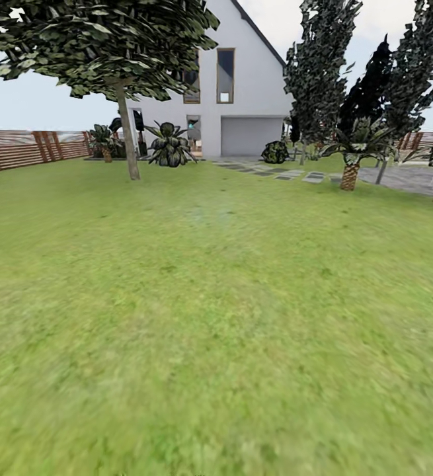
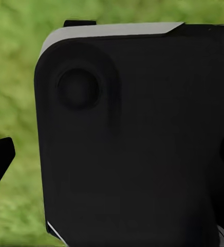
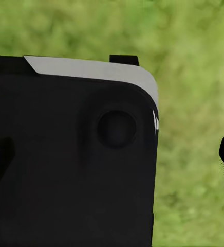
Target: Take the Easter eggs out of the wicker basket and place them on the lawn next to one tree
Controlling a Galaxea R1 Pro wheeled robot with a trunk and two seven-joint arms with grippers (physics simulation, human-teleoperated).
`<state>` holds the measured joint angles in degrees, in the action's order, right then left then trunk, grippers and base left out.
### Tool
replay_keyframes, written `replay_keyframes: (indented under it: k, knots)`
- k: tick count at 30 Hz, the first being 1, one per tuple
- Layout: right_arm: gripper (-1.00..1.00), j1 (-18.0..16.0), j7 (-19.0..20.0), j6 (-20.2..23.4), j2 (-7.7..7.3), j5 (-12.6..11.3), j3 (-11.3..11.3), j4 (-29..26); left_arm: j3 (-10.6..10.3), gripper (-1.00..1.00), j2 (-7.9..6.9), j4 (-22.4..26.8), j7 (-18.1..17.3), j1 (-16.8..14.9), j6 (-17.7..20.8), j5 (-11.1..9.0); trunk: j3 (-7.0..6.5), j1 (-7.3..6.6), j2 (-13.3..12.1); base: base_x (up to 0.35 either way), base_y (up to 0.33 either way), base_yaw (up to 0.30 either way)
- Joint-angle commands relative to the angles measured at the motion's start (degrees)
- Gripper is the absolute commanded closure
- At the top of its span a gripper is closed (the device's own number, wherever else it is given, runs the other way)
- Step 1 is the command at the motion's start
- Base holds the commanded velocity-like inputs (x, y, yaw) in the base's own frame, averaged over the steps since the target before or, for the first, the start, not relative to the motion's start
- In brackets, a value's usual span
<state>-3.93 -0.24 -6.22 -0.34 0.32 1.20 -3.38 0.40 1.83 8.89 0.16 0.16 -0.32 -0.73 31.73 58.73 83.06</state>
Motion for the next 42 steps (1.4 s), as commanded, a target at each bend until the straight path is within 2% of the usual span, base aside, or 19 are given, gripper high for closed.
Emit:
replay_keyframes:
  k: [1, 31, 34, 42]
  knots:
    - [-1.00, -0.03, -0.02, -0.18, -0.01, 0.03, 0.12, 0.04, 0.04, -1.00, 0.01, 0.08, 0.02, 0.02, -0.03, -0.09, 0.08, 0.00, 0.02, 0.000, 0.000, 0.286]
    - [-1.00, -0.03, -0.02, -0.20, -0.01, 0.03, 0.10, 0.04, 0.23, -1.00, 0.01, 0.08, 1.25, 0.02, -0.03, -0.15, 1.16, 0.00, 0.02, 0.000, 0.000, 0.285]
    - [-1.00, -0.03, -0.02, -0.33, -0.01, 0.03, 0.08, 0.04, 1.15, -1.00, 0.01, 0.08, 1.25, 0.02, -0.03, -0.15, 1.27, 0.00, 0.02, 0.000, 0.000, 0.283]
    - [-1.00, -0.03, -0.08, -2.71, -0.01, -0.05, 0.04, 0.18, 5.99, -1.00, -0.07, 0.08, 1.92, 0.02, -0.03, -0.07, 1.57, 0.00, 0.02, 0.000, 0.000, 0.283]
